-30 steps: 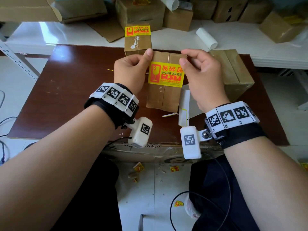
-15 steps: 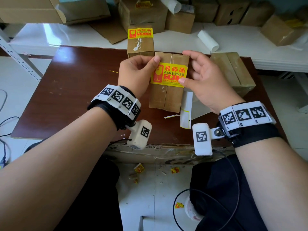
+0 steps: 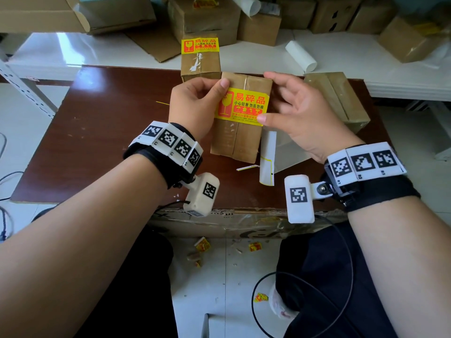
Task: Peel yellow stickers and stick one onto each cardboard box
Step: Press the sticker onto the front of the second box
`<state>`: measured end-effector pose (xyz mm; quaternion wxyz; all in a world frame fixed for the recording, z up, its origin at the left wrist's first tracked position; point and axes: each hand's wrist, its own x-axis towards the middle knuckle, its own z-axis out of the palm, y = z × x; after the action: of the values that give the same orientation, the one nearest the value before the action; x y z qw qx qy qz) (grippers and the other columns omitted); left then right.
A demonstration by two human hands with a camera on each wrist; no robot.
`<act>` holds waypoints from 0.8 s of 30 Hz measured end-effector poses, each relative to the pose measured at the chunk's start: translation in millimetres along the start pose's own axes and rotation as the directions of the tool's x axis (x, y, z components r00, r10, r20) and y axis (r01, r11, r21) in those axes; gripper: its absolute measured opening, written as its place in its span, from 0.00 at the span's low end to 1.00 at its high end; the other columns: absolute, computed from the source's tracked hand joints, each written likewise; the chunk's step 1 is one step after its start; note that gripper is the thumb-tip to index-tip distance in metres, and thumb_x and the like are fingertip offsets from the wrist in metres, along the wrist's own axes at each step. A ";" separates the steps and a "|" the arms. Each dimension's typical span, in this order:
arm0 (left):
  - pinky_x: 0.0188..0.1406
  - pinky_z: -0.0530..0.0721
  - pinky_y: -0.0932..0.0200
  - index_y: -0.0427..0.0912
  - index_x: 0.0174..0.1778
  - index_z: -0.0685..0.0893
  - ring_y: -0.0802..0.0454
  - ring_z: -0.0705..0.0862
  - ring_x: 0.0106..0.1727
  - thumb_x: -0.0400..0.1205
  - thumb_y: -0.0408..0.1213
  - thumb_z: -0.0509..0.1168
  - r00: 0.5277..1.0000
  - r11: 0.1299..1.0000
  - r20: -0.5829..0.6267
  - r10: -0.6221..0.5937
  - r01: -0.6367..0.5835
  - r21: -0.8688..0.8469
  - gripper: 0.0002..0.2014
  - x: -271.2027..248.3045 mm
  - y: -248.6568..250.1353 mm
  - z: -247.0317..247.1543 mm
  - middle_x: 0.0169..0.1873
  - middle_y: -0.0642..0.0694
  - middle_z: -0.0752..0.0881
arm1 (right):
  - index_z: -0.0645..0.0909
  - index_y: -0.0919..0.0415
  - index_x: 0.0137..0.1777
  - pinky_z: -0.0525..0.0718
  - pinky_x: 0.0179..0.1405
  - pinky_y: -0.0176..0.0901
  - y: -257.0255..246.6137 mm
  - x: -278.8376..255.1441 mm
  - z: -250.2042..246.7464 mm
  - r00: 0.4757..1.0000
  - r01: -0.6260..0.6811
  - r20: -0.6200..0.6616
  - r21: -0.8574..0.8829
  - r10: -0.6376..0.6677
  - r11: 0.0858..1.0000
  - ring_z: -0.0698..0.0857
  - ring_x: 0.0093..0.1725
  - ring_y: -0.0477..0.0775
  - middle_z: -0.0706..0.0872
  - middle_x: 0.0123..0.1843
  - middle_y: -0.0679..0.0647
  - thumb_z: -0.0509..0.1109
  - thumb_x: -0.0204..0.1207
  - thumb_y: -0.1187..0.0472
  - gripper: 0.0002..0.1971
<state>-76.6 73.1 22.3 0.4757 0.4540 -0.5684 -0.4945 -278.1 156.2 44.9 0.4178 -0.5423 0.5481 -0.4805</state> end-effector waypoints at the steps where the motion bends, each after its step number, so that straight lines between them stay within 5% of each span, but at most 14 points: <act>1: 0.46 0.92 0.54 0.48 0.45 0.93 0.56 0.93 0.41 0.85 0.46 0.76 1.000 1.000 0.004 0.002 -0.002 -0.001 0.07 -0.4 0.4 0.2 0.39 0.50 0.95 | 0.76 0.57 0.84 0.89 0.74 0.48 0.2 0.1 2.0 0.999 0.010 -0.049 0.005 -0.010 1.000 0.88 0.77 0.48 0.85 0.81 0.55 0.82 0.77 0.77 0.37; 5: 0.45 0.92 0.57 0.46 0.46 0.93 0.56 0.93 0.41 0.85 0.45 0.76 1.000 1.000 -0.003 0.006 -0.006 0.005 0.07 -2.1 1.9 1.5 0.39 0.50 0.95 | 0.84 0.60 0.79 0.89 0.75 0.50 3.2 2.9 10.2 0.975 0.055 -0.212 -0.035 -0.061 0.998 0.92 0.71 0.47 0.91 0.73 0.54 0.82 0.80 0.71 0.27; 8: 0.47 0.94 0.53 0.45 0.46 0.93 0.55 0.94 0.42 0.85 0.44 0.76 1.000 1.000 0.005 0.006 -0.006 -0.002 0.07 -3.0 2.6 1.8 0.40 0.49 0.95 | 0.88 0.55 0.76 0.87 0.78 0.54 4.3 5.6 11.5 0.963 0.042 -0.264 -0.045 -0.052 0.998 0.90 0.73 0.46 0.93 0.70 0.50 0.79 0.81 0.63 0.22; 13: 0.41 0.90 0.62 0.39 0.50 0.92 0.59 0.92 0.39 0.86 0.42 0.75 1.000 1.000 0.005 0.004 -0.004 -0.010 0.09 -3.7 4.0 2.0 0.39 0.50 0.94 | 0.93 0.48 0.67 0.90 0.74 0.62 0.8 5.1 10.1 0.958 0.022 -0.286 0.001 -0.020 1.000 0.94 0.67 0.54 0.97 0.62 0.51 0.74 0.86 0.53 0.13; 17: 0.38 0.87 0.67 0.40 0.50 0.92 0.63 0.92 0.37 0.86 0.42 0.75 1.000 1.000 0.002 0.000 0.000 -0.009 0.08 -2.9 4.8 1.8 0.38 0.51 0.94 | 0.88 0.59 0.74 0.91 0.72 0.50 2.6 3.3 11.2 0.962 0.058 -0.264 -0.029 -0.064 0.998 0.93 0.67 0.46 0.94 0.67 0.52 0.84 0.80 0.65 0.22; 24: 0.40 0.87 0.66 0.43 0.47 0.92 0.62 0.92 0.38 0.86 0.43 0.75 1.000 1.000 -0.002 0.001 -0.001 0.010 0.07 -4.1 4.2 2.7 0.37 0.53 0.94 | 0.90 0.56 0.74 0.89 0.76 0.58 7.6 7.2 6.7 0.958 0.020 -0.286 0.021 -0.013 1.000 0.93 0.69 0.49 0.96 0.66 0.51 0.77 0.87 0.62 0.17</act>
<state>-78.9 77.9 25.9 0.4743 0.4565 -0.5707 -0.4909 -273.4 148.1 36.6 0.3368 -0.4669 0.5922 -0.5638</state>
